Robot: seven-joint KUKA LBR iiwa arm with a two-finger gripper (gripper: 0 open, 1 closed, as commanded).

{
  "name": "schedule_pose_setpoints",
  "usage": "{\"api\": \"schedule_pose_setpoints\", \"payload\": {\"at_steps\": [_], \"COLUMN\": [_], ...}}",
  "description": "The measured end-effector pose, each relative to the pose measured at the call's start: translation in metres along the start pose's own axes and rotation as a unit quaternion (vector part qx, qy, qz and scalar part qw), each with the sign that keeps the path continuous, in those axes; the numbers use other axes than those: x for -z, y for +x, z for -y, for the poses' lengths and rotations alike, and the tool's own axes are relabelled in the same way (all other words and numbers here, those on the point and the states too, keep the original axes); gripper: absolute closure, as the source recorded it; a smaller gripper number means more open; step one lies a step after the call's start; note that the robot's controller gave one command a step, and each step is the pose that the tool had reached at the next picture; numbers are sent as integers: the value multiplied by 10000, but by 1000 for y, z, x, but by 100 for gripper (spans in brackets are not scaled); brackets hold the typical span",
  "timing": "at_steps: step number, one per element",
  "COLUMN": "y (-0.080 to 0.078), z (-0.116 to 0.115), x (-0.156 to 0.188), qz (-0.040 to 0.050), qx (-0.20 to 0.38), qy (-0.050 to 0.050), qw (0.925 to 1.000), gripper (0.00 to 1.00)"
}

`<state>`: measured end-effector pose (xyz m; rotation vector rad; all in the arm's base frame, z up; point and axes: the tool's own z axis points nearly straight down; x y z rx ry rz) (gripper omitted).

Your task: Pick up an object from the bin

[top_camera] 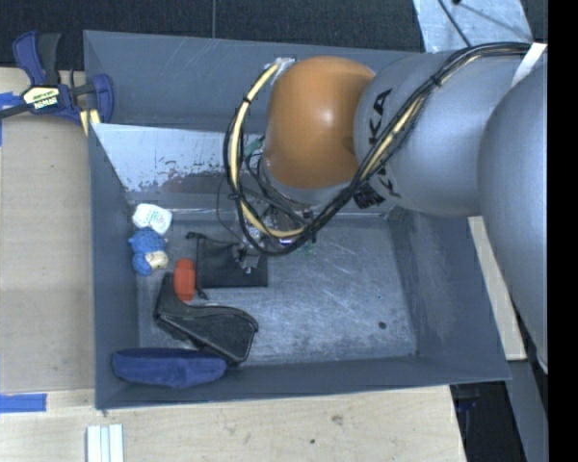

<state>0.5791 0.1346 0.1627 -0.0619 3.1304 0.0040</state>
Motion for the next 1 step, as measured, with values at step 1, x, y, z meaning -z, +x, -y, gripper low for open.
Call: {"api": "schedule_pose_setpoints", "payload": {"at_steps": [1], "y": [44], "z": [20], "x": [54], "qz": [-33], "qx": [793], "qy": [7], "qw": [9968], "gripper": [100]}}
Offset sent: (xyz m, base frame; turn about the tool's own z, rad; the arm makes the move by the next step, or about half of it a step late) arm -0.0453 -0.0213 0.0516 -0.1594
